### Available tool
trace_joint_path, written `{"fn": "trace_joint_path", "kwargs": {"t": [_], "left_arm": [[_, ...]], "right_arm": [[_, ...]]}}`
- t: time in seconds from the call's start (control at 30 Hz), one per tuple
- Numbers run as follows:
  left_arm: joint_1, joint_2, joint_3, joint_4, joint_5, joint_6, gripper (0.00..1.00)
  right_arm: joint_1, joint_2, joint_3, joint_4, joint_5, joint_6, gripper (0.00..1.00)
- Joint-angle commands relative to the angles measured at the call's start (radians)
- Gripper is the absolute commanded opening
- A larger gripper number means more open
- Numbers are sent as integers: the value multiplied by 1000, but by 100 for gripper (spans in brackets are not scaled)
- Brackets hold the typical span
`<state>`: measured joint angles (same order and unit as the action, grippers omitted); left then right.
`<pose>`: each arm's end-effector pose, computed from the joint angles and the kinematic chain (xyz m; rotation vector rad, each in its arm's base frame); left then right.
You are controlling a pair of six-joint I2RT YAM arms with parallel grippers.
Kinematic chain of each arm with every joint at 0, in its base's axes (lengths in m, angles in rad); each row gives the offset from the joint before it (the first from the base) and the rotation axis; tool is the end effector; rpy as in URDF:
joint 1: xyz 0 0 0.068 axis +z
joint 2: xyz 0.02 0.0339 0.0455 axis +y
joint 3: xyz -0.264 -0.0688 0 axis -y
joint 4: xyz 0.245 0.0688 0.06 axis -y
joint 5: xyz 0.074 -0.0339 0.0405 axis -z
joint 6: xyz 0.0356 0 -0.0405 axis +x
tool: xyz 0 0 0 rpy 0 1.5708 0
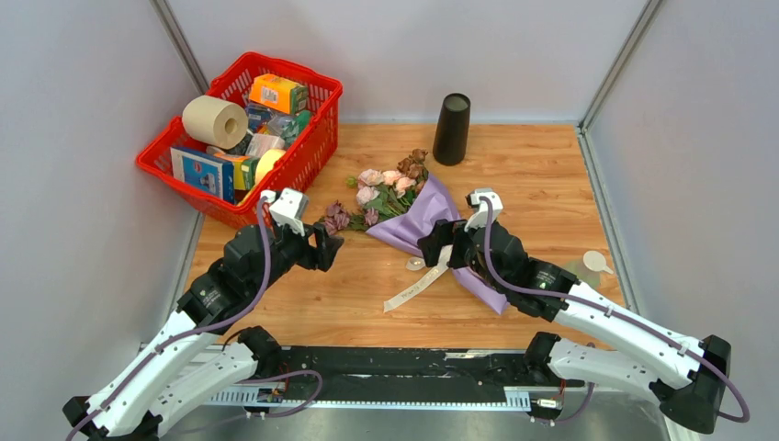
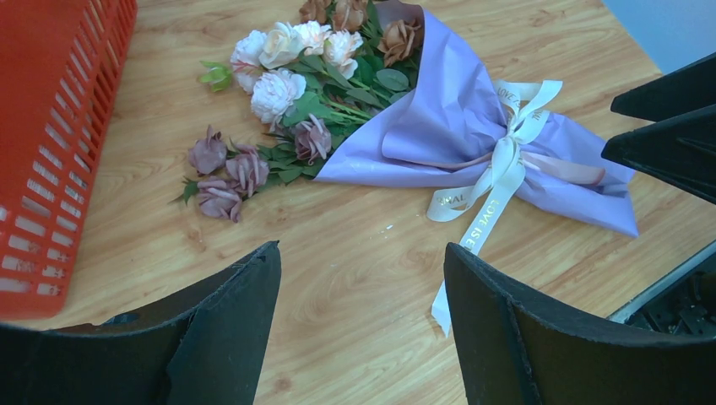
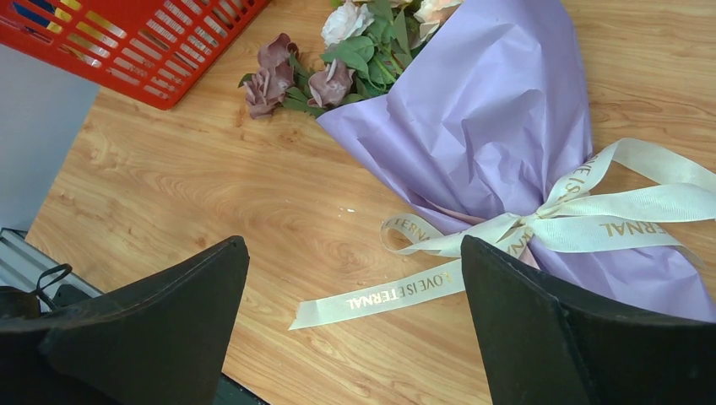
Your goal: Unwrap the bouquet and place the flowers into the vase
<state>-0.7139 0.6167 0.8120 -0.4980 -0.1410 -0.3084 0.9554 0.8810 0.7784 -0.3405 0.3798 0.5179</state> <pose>0.1073 -0.0863 0.3400 0.2871 1.8886 -0.5687 0.1254 0.1545 0.3058 -0.1978 2.0160 0.5679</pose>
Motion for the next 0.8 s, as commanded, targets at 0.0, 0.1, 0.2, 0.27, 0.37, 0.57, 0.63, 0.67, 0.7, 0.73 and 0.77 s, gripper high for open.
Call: {"fn": "trace_joint_path", "kwargs": {"t": [0.0, 0.1, 0.2, 0.27, 0.37, 0.57, 0.63, 0.67, 0.7, 0.73, 0.77], "left_arm": [[-4, -2, -2, 16, -14, 2, 79], [-4, 0, -1, 16, -23, 2, 79], [-4, -2, -2, 12, -26, -6, 79], [-4, -3, -7, 10, -28, -9, 79], [-4, -2, -7, 7, -43, -18, 79], [-4, 23, -7, -77, -137, -159, 81], [-4, 34, -10, -99, -129, -195, 82], [-4, 35, -19, -99, -121, -205, 82], [-4, 37, -42, -87, -106, -218, 82], [-4, 41, -53, -80, -97, -227, 81], [-4, 43, -77, -65, -94, -247, 81]], "right_arm": [[5, -8, 7, 18, 50, 33, 100], [3, -8, 7, 18, 82, 37, 100], [5, -7, 5, -9, 214, 103, 100], [3, -2, 2, -15, 269, 113, 100], [3, 15, -2, -18, 286, 85, 100], [-3, 116, -16, 12, 260, -97, 100], [-35, 159, -14, 30, 205, -137, 99], [-52, 183, -16, 47, 161, -159, 97], [-75, 205, -16, 64, 130, -173, 95], [-95, 231, -14, 72, 87, -180, 91], [-113, 257, -10, 74, 46, -182, 88]]}}
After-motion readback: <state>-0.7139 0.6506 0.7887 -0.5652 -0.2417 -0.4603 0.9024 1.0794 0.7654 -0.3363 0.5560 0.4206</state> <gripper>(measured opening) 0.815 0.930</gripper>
